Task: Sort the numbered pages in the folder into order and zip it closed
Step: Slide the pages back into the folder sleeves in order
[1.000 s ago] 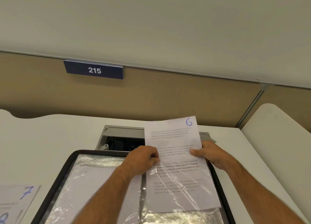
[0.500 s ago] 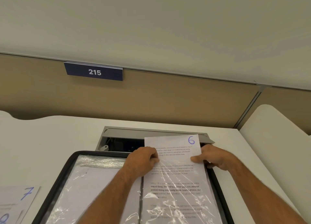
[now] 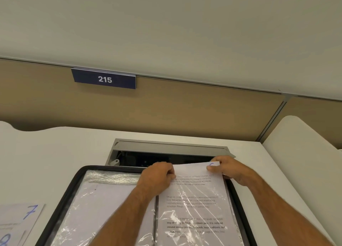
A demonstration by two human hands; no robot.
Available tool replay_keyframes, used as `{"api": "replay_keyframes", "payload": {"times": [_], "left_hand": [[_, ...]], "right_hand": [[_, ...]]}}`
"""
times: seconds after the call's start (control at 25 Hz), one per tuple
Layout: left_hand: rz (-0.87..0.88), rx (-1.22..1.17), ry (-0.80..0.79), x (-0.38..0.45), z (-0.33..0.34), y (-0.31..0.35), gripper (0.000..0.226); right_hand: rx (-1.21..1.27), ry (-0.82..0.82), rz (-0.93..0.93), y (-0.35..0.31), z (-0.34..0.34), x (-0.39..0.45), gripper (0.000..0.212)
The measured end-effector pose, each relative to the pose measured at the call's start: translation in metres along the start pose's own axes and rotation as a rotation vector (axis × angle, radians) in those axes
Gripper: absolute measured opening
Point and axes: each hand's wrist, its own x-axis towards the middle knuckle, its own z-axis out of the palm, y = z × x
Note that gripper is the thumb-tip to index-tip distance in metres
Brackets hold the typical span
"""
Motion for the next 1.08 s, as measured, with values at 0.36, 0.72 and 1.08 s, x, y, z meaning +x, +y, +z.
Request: {"api": "replay_keyframes", "payload": {"times": [0.36, 0.72, 1.08], "left_hand": [[-0.018, -0.105, 0.04, -0.02, 0.008, -0.01, 0.044], [-0.098, 0.27, 0.212, -0.101, 0.009, -0.035, 0.085], [-0.101, 0.327, 0.116, -0.151, 0.02, -0.068, 0.086]], "right_hand": [[-0.514, -0.177, -0.015, -0.022, 0.006, -0.006, 0.019], [-0.789, -0.119, -0.132, -0.048, 0.055, -0.03, 0.039], [-0.893, -0.013, -0.102, -0.048, 0.067, -0.045, 0.019]]}}
